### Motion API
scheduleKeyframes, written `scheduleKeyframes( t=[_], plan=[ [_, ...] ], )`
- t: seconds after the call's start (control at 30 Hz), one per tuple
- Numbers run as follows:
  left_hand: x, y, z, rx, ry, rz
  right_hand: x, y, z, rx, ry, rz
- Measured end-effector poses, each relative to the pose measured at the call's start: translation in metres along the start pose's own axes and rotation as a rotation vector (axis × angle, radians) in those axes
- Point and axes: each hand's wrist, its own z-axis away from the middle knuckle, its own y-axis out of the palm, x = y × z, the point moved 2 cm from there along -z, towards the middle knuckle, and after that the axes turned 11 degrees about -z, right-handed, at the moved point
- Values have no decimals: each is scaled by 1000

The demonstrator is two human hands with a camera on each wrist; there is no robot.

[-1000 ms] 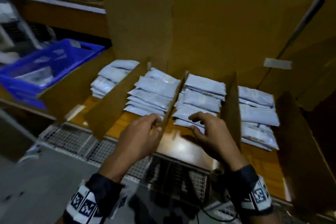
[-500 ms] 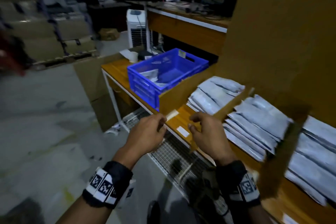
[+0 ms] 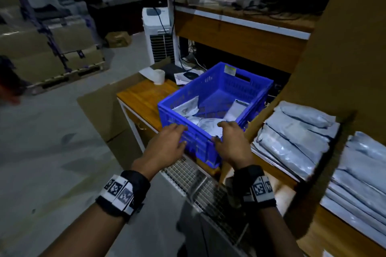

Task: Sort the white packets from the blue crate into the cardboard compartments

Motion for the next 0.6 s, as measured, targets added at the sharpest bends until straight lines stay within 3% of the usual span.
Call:
scheduleKeyframes(
  t=[0.27,0.47,0.6],
  plan=[
    [42,16,-94,137,180,-261,-36,11,-54,121,151,272],
    [38,-4,-182,133,326,-121,-44,-1,-84,304,311,329],
    [22,10,-252,350,477,-127,-48,-4,-95,352,408,329]
  ],
)
